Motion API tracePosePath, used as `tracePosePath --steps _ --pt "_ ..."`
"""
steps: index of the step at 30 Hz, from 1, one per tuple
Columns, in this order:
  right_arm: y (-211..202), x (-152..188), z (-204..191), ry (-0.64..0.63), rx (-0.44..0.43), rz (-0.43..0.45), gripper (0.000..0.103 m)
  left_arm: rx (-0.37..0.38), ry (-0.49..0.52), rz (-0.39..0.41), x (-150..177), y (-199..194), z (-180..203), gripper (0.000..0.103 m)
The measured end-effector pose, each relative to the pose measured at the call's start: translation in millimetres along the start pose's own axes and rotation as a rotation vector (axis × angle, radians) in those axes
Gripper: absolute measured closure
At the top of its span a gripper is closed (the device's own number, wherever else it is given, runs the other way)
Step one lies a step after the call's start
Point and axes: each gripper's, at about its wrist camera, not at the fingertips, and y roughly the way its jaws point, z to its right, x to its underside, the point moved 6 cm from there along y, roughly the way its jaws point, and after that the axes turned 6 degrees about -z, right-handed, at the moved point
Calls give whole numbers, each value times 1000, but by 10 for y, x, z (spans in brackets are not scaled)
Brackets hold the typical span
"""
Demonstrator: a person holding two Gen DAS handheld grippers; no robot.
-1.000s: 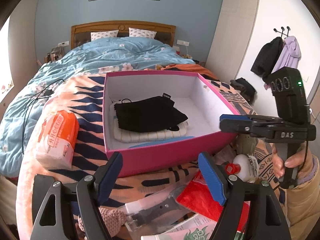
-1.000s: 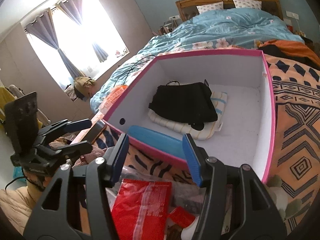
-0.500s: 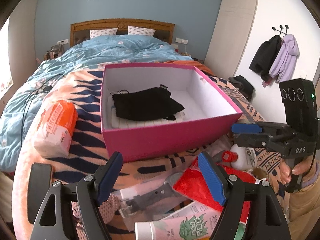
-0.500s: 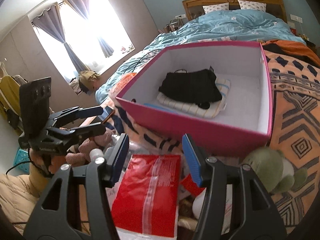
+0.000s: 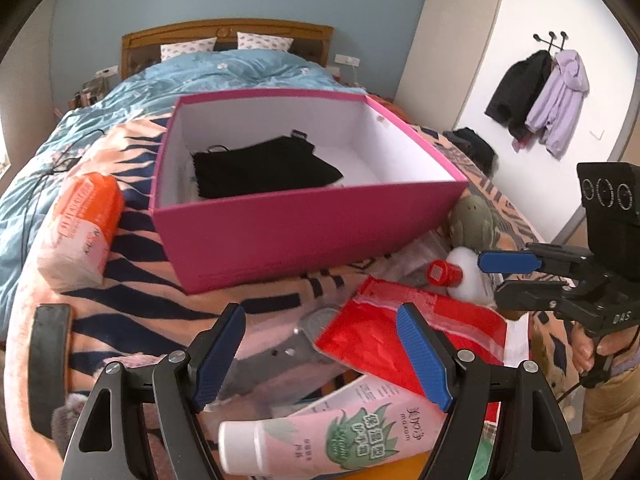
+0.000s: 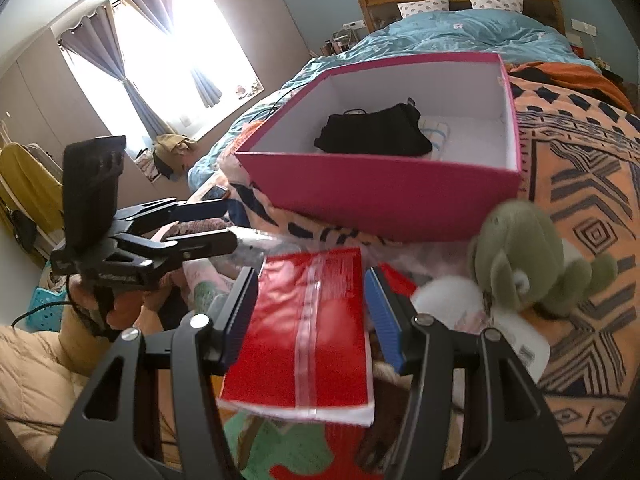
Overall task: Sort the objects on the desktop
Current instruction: 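Withdraw the right gripper and move it over the clutter pile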
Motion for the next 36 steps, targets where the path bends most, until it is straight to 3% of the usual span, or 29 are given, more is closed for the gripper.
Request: tracePosePath --steps 16,25,36 --pt "-237 407 297 119 71 19 45 39 39 -38 145 105 255 23" --pt "-271 384 331 127 87 36 45 48 56 -61 150 173 357 23" --pt "-487 493 676 222 148 82 45 84 100 -87 201 222 536 23"
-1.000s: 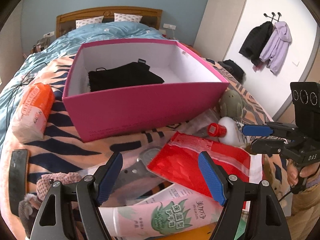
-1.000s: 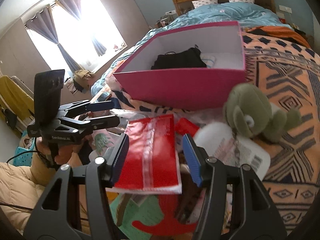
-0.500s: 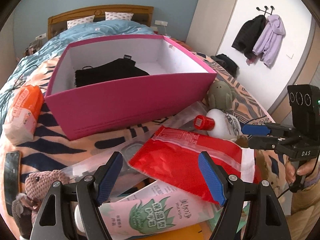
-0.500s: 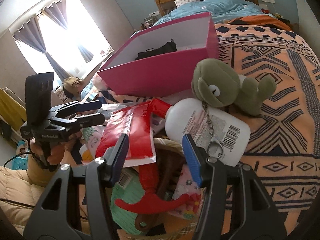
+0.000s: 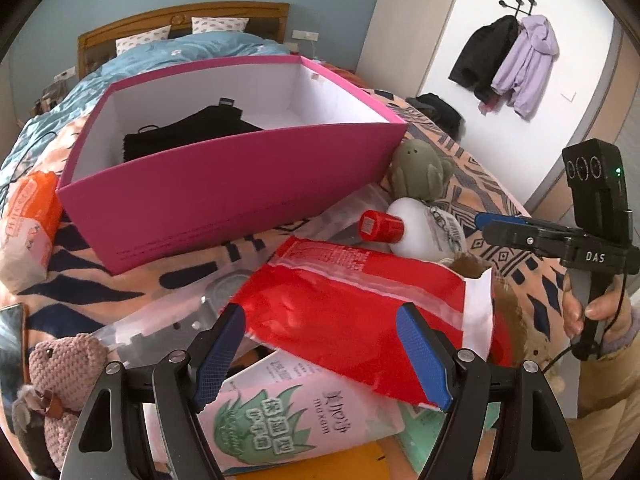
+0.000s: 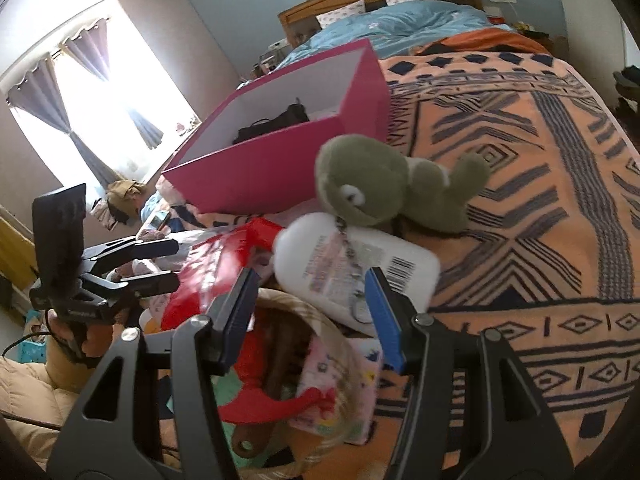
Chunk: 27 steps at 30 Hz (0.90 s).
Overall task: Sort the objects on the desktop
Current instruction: 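Withdraw the right gripper and move it over the clutter pile, then grasp the beige plaid headband with the right gripper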
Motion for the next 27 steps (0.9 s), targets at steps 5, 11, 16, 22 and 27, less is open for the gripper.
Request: tracePosePath --steps 5,11,16,22,27 --pt "12 78 102 23 23 -17 45 8 16 -6 -57 36 83 23" --pt "-35 275 128 12 30 -56 45 6 74 -9 -182 72 245 23" --pt "-18 442 83 -22 43 -95 46 27 125 -15 -243 134 430 23" --pt "119 518 30 -76 71 -131 87 53 148 -35 -224 186 569 23" --pt "-72 412 -1 -85 81 -52 86 62 147 -16 -226 81 579 23"
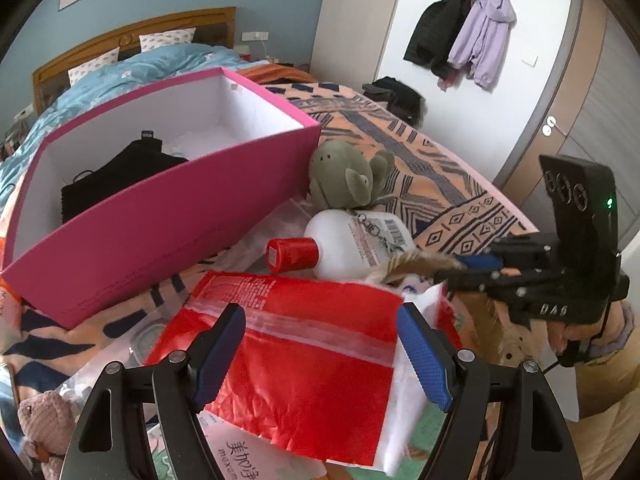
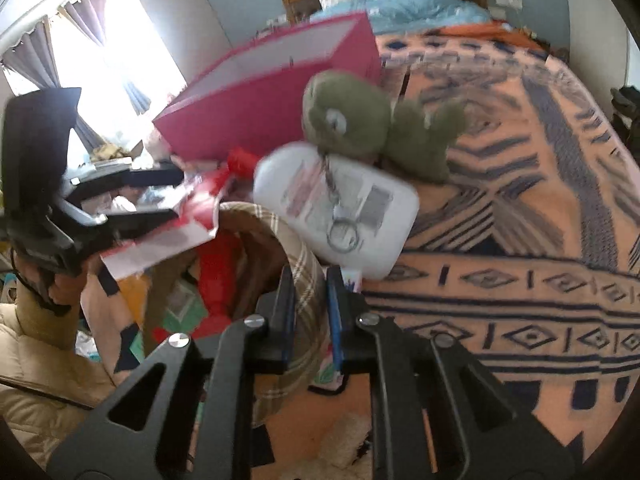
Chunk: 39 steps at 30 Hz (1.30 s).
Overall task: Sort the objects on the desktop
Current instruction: 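Grasp the beige plaid headband with the right gripper, then lift the plaid headband with the right gripper toward the box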
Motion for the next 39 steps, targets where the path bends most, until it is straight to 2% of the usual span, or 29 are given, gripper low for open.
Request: tracePosePath --steps 7,17,22,28,39 --pt "-389 -248 -42 -25 17 120 86 58 -24 77 -58 -299 -2 23" --pt "-662 -589 -124 -53 7 223 86 60 -75 159 -68 -648 -166 23" --pt "-851 -756 -86 -53 43 287 86 70 -83 176 -84 -737 -225 23" --pt "-894 -931 -119 -78 72 311 86 81 -83 184 -169 -762 -230 23" --pt "-1055 -1250 -180 -109 75 391 86 81 -80 225 -309 -894 -262 23"
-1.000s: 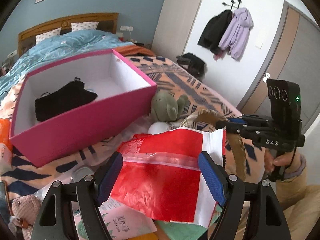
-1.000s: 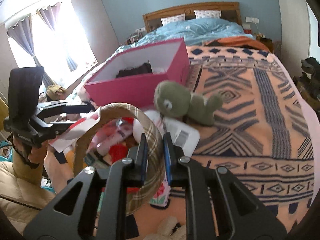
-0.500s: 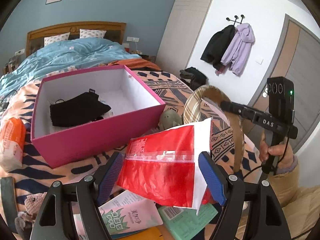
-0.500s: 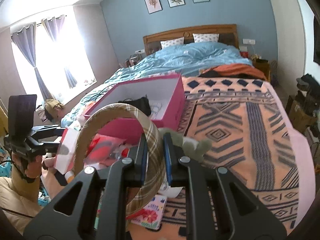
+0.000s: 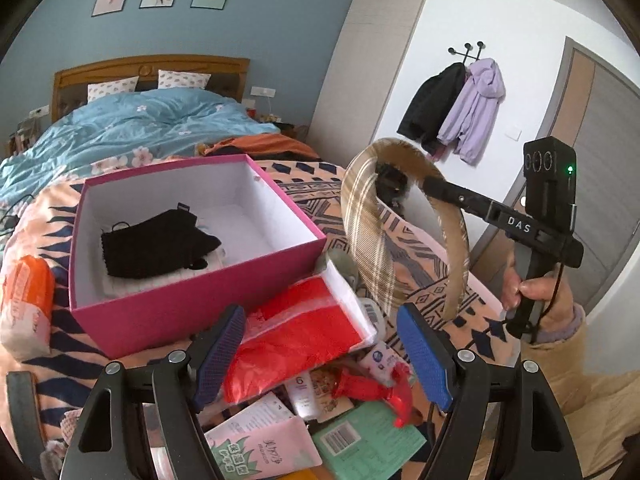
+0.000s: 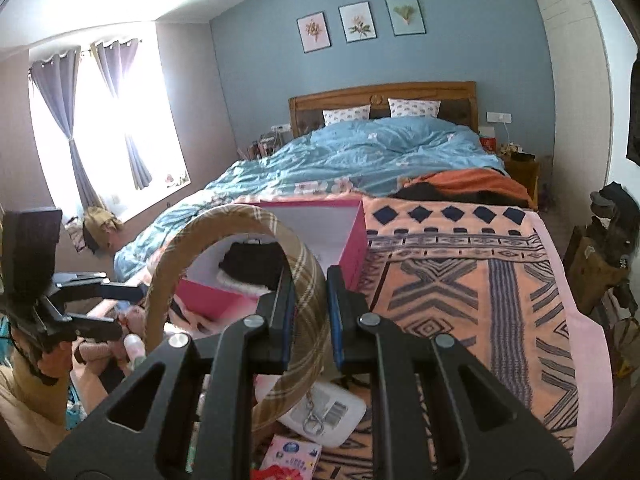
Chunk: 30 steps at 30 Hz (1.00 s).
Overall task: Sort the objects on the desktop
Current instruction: 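Lift the plaid headband with the right gripper toward the box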
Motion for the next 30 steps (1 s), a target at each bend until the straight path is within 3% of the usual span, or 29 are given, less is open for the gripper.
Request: tracePosePath --steps 13,19,22,24,30 --pt "369 -69 -280 -87 -57 -47 86 -40 -7 -38 -145 221 -45 26" --pt "559 -102 -309 -109 -53 -68 86 -77 -42 -56 -155 272 -187 40" --pt "651 -115 -304 -106 -62 -78 86 -104 -46 -67 -169 318 -241 51" --pt "711 -132 -303 -106 -68 -83 86 -112 -49 -75 -187 357 -275 65" --pt "898 -192 -315 -120 -74 -103 86 -173 -46 -80 -235 410 -353 71"
